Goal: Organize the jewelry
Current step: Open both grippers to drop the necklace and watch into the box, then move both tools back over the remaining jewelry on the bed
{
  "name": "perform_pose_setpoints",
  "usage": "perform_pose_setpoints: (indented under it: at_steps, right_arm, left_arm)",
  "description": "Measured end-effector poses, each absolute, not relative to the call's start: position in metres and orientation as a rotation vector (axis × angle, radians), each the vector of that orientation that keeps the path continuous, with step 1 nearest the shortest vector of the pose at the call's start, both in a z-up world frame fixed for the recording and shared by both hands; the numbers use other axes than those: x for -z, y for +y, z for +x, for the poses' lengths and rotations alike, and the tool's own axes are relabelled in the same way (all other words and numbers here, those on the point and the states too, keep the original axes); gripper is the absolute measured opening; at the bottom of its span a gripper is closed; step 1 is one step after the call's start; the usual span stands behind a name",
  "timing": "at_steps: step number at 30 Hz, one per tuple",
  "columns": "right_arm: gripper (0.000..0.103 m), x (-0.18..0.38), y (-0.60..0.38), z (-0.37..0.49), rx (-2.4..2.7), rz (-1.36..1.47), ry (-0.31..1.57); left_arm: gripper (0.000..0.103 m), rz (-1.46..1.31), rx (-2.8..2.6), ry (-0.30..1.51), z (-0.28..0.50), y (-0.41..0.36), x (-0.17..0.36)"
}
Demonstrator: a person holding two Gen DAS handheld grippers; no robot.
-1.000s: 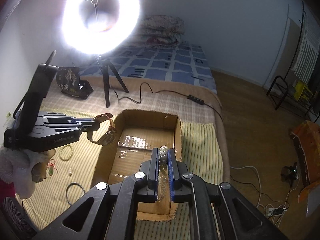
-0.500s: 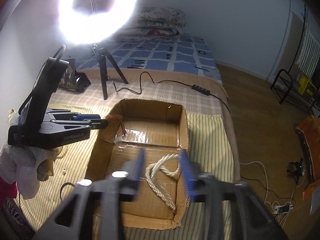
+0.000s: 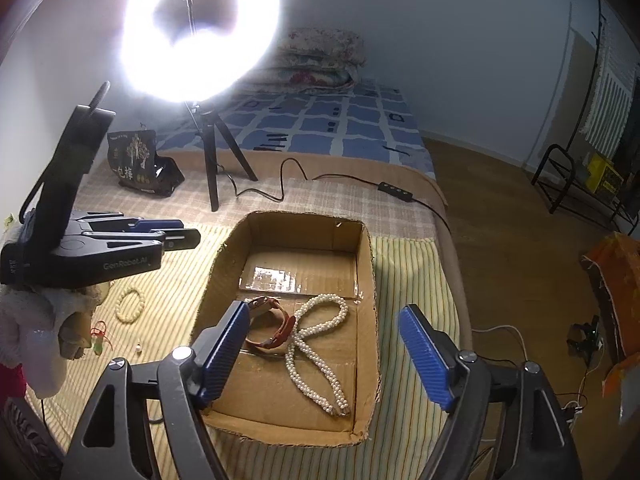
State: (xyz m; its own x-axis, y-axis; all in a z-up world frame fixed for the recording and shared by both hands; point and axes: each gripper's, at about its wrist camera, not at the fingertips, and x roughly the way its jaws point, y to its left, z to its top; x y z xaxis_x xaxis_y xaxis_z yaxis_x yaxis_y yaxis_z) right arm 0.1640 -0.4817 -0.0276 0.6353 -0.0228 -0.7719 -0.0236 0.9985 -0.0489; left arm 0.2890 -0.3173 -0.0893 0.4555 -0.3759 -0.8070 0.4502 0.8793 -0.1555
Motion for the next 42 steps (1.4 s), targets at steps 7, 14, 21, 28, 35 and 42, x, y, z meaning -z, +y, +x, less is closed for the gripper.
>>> perform_pose_setpoints:
  at_steps: [7,14,21,28,35,42]
  right_arm:
    - [0.091,0.01,-0.465,0.15,0.02,-0.094,0.858]
    - [0.1,-0.006,-0.448,0.133,0.052,-0.117,0.824]
    - [0.101,-0.017,-0.426,0.117,0.038,-0.095,0.787]
    - [0.103,-0.024,-0.388,0.099,-0.005,-0.124,0.732]
    - [0.103,-0.005,-0.351,0.091,-0.076,-0.133,0.764]
    - [0.103,0.038,-0.333,0.083,-0.14,-0.136,0.86]
  left_arm:
    - [0.024,0.076,0.496,0.936,0.274,-0.294,0.064]
    - [0.024,0.075,0.474,0.885,0.255,-0.255,0.035]
    - [0.025,0.088,0.424,0.826,0.237,-0.21,0.01]
    - [0.043,0.095,0.376,0.779,0.212,-0.161,-0.002]
    - [0.043,0.08,0.32,0.778,0.189,-0.115,0.005]
    - [0.043,0.066,0.28,0.853,0.181,-0.076,0.043]
